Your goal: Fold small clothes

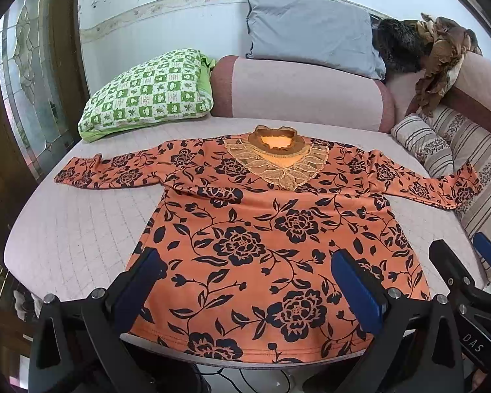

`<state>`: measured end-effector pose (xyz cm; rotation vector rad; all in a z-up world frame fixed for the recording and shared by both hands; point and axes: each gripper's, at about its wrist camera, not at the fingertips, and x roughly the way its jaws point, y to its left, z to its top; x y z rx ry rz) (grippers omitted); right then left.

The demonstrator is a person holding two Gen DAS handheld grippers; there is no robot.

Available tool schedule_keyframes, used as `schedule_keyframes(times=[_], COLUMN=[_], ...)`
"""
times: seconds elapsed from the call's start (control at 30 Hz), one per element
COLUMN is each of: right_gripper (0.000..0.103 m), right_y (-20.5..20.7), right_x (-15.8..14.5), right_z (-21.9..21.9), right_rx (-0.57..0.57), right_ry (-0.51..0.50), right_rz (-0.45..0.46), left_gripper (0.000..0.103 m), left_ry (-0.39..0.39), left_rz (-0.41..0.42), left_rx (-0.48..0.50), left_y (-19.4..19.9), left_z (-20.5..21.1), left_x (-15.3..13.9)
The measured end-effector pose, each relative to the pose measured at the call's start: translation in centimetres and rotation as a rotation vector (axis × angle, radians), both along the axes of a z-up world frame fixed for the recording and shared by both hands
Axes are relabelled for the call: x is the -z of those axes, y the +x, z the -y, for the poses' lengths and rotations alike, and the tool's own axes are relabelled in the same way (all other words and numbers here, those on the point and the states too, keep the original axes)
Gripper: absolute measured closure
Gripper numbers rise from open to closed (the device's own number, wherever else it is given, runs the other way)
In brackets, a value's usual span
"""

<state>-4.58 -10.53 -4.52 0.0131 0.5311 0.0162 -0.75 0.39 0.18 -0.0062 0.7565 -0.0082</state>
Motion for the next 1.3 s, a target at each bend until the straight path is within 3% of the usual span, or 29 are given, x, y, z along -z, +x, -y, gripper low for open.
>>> schedule_keyframes(times=[0.4, 1.3], right_gripper=[0.000, 0.000], right_y=[0.2, -0.1], right_x=[0.2, -1.5], right_z=[-0.9, -1.9], right_rx=[0.002, -0.008], right_ry=[-0.027, -0.021], right_rz=[-0.035, 0.009], left_gripper=[0.000, 0.000], left_ry=[-0.012, -0.025], left_rz=[-0.007, 0.000], left_rx=[-0.041, -0.058], left_y=[0.2, 0.0], left_z=[-1.2, -2.2], left_x=[0.6, 0.4])
